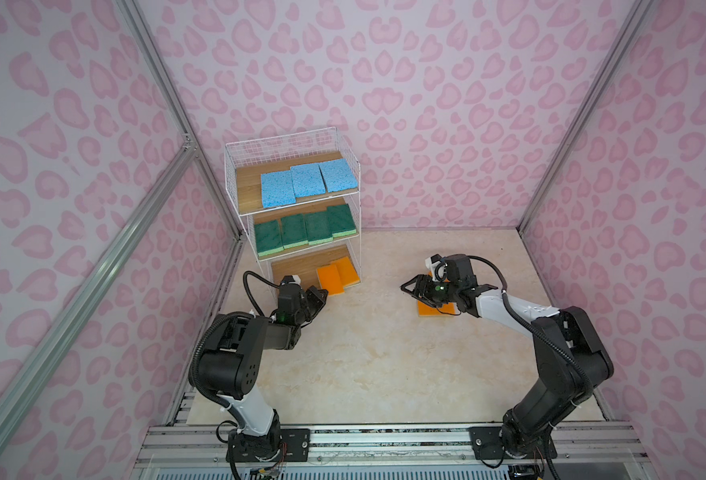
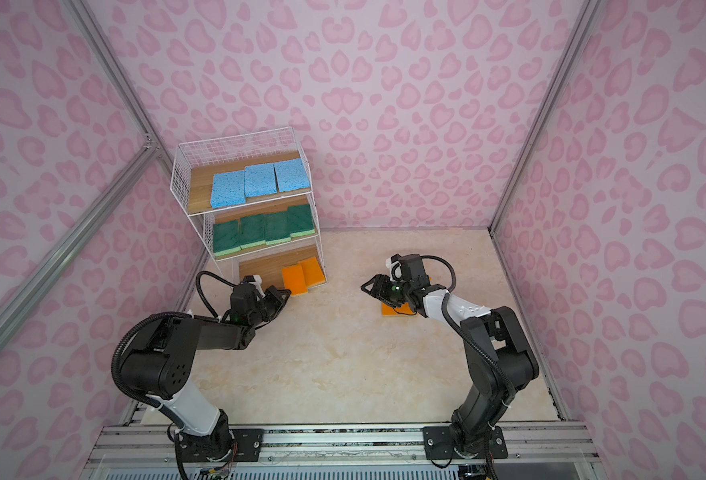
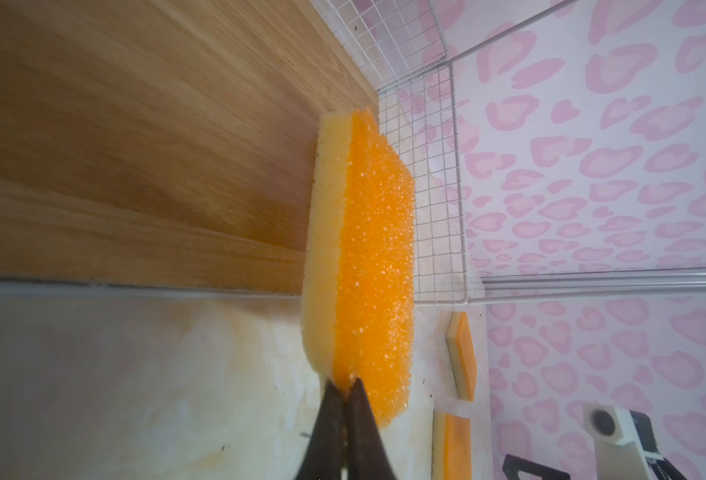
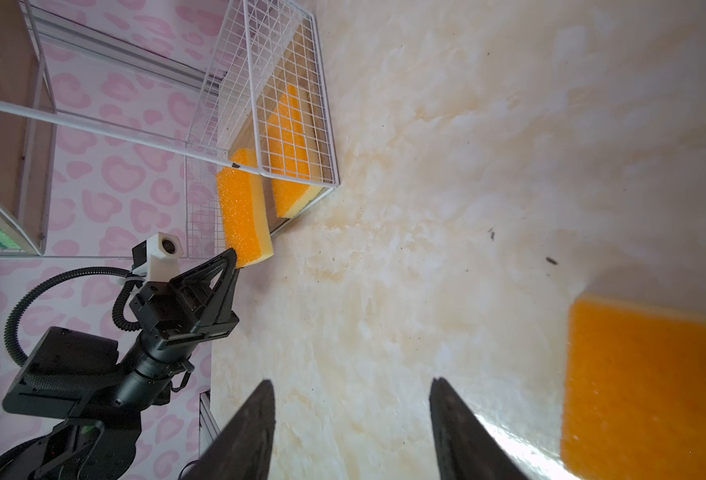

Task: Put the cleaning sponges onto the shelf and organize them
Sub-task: 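Push the orange sponge onto the bottom shelf with the left gripper while the right withdraws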

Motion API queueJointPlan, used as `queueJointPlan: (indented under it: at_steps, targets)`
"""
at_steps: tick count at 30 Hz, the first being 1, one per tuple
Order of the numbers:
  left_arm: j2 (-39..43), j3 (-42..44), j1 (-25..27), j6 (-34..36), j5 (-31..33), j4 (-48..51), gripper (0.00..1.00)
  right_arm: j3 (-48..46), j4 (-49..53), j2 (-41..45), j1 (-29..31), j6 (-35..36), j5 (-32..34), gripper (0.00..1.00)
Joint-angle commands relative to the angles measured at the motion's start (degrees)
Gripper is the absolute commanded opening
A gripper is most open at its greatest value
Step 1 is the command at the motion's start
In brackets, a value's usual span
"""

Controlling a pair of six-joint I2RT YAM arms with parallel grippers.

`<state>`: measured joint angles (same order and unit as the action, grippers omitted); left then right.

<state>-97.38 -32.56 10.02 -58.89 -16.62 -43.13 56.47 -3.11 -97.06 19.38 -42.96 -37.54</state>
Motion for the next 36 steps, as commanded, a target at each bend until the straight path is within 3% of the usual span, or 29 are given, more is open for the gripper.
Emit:
queueJointPlan:
  at_steps: [1, 6, 36]
  targets:
    - [0.2, 0.0, -0.2, -0.2, 3.0, 1.0, 0.03, 0.0, 0.3, -0.2, -0.1, 1.3, 0.2, 0.6]
    - [-0.3, -0.6, -0.1, -1.0, 5.5, 2.6, 0.03, -0.4, 0.4, 0.1, -0.1, 1.5, 0.2, 0.6]
    - [-11.1, -11.0, -4.0, 1.0, -3.9, 4.1, 0.03, -0.7, 0.0, -0.5, -0.9, 1.8, -0.8, 0.6]
